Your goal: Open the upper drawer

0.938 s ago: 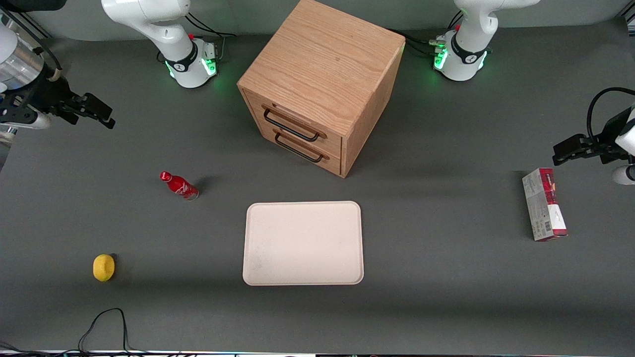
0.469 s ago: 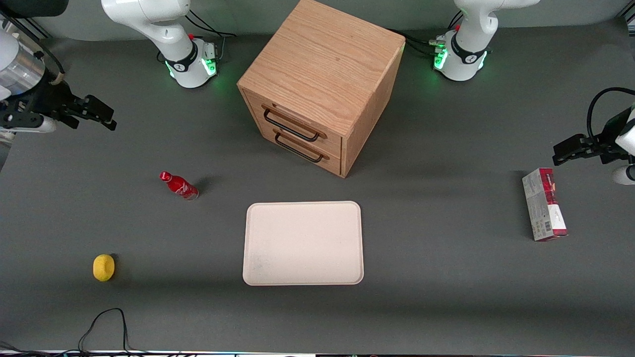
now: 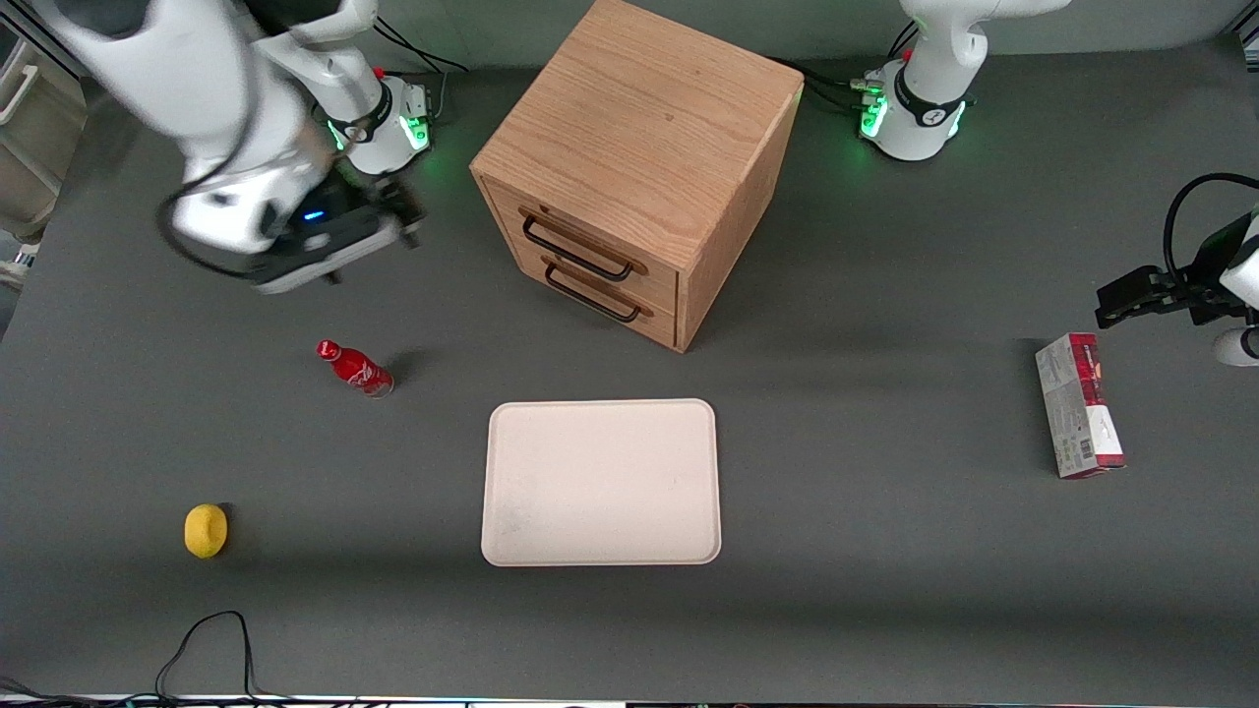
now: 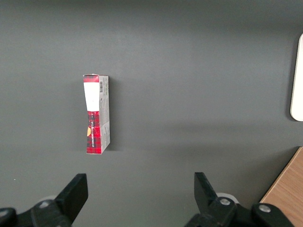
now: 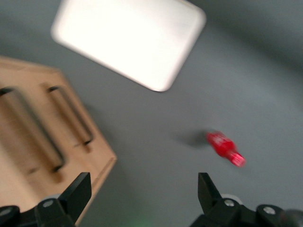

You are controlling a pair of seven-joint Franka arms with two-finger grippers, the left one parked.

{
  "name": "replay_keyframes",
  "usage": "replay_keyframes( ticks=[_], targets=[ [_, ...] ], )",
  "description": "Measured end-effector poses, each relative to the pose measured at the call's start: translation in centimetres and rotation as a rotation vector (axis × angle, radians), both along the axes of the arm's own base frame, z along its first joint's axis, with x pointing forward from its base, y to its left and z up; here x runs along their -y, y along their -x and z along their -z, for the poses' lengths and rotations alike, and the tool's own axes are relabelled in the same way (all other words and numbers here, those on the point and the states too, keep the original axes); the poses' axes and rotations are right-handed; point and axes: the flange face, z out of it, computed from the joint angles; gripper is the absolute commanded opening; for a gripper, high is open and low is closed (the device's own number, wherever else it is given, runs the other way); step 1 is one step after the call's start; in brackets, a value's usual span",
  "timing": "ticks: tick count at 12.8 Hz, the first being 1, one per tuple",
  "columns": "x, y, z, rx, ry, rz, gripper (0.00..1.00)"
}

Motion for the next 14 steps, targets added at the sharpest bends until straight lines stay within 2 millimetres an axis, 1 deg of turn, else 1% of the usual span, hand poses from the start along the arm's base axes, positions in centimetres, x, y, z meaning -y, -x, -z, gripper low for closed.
replay_keyframes(
  ticks=[1, 2, 4, 5, 6, 8, 11, 13, 14],
  targets=[
    [-3.2, 1.5, 0.1, -0.009, -0.01, -0.073, 1.0],
    [-5.4, 2.7, 0.4, -0.024, -0.016, -0.128, 1.0],
    [-8.5, 4.1, 1.9, -0.065, -0.028, -0.217, 1.0],
    [-9.6, 4.3, 3.0, -0.091, -0.033, -0.245, 1.0],
    [-10.3, 4.3, 4.1, -0.116, -0.04, -0.266, 1.0],
    [-11.0, 3.2, 6.8, -0.152, -0.058, -0.294, 1.0],
    [-11.6, 1.6, 11.9, -0.207, -0.085, -0.305, 1.0],
    [-11.8, 1.1, 14.0, -0.225, -0.095, -0.306, 1.0],
    [-11.8, 0.9, 14.6, -0.229, -0.094, -0.313, 1.0]
  ],
)
